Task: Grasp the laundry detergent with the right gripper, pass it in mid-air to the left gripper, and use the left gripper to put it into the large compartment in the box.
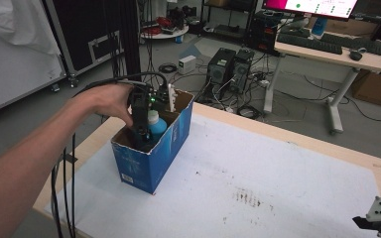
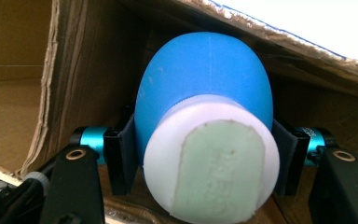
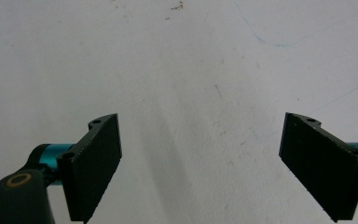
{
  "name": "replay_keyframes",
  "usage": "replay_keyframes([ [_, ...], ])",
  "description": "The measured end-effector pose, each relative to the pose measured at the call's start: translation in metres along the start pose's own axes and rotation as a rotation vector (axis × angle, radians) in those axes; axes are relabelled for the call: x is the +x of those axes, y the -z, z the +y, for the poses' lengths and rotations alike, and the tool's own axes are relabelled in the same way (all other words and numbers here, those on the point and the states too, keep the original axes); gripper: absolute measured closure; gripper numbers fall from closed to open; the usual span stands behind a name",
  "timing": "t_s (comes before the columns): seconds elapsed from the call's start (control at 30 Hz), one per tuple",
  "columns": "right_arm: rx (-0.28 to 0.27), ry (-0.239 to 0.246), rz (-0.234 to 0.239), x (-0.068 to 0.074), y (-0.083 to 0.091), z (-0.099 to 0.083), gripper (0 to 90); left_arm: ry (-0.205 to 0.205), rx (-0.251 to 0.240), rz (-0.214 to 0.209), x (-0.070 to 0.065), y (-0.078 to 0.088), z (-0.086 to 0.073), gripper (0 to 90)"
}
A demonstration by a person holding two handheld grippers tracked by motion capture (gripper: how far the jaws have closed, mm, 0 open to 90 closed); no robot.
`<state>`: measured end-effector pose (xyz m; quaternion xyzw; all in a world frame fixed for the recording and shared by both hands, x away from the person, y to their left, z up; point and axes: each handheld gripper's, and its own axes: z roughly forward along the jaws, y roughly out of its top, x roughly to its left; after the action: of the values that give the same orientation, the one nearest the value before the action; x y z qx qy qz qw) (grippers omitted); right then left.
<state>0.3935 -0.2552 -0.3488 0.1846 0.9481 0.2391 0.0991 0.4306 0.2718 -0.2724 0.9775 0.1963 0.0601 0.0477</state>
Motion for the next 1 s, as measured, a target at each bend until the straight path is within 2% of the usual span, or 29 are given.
replay_keyframes([
  [0.27, 0.002, -0.001, 0.0, 0.0008, -0.002, -0.0001, 12.1, 0.01, -0.003, 0.0, 0.0003, -0.0017, 0.0003, 37.8],
  [0.5, -0.001, -0.002, 0.0, 0.0004, -0.0014, -0.001, 12.1, 0.037, -0.003, 0.008, 0.001, -0.0015, 0.0006, 37.3],
  [0.8, -0.006, -0.007, 0.005, 0.0003, -0.0012, -0.0026, 12.1, 0.039, -0.005, 0.004, 0.0015, -0.0012, 0.0004, 37.2],
  [0.93, -0.006, -0.004, 0.004, 0.0009, -0.0017, -0.0021, 12.1, 0.068, -0.015, 0.005, 0.0018, -0.0011, 0.0009, 31.8],
  [1.0, -0.004, -0.008, 0.006, 0.0014, -0.002, -0.0019, 12.1, 0.065, -0.015, 0.007, 0.0021, -0.0006, 0.0011, 31.3],
])
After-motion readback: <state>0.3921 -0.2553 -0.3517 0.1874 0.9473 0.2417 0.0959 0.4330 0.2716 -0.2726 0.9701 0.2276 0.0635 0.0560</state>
